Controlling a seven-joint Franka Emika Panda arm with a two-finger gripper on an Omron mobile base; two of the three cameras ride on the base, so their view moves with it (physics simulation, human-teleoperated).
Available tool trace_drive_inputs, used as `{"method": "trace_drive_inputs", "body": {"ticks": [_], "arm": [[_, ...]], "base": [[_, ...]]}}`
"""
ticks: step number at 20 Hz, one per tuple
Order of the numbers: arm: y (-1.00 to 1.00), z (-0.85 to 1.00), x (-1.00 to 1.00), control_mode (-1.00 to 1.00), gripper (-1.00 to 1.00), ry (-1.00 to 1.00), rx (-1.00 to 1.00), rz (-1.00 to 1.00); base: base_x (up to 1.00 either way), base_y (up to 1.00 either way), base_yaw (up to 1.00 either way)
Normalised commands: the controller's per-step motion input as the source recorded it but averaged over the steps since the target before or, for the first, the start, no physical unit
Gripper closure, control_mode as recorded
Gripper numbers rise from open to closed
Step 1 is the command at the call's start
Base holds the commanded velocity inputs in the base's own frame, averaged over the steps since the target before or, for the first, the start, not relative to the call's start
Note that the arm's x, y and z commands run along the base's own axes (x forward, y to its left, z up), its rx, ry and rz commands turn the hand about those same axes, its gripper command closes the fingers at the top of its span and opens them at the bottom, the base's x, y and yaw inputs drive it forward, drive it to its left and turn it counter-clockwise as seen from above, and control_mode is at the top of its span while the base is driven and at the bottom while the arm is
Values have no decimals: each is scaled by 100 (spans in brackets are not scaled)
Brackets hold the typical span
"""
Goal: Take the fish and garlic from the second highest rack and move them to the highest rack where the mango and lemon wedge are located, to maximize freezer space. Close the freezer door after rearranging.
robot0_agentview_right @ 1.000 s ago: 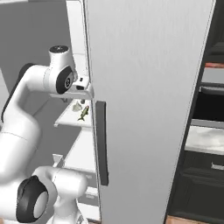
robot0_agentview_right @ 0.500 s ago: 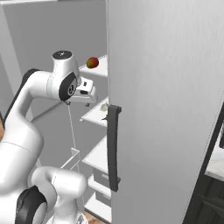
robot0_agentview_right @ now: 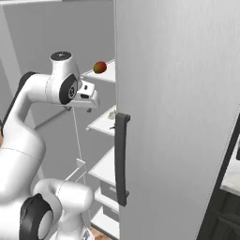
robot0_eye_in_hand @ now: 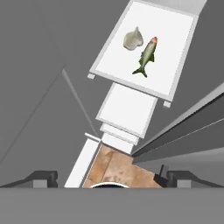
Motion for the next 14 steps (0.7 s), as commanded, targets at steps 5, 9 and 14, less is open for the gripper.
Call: {"method": "trace_drive_inputs", "body": {"ticks": [5,9,14], "arm": [[0,0,0,100,-100,0,0,0],[0,0,0,100,-100,0,0,0],[0,0,0,100,-100,0,0,0]], "base": [[29,70,0],[37,50,17],[39,29,39]]}}
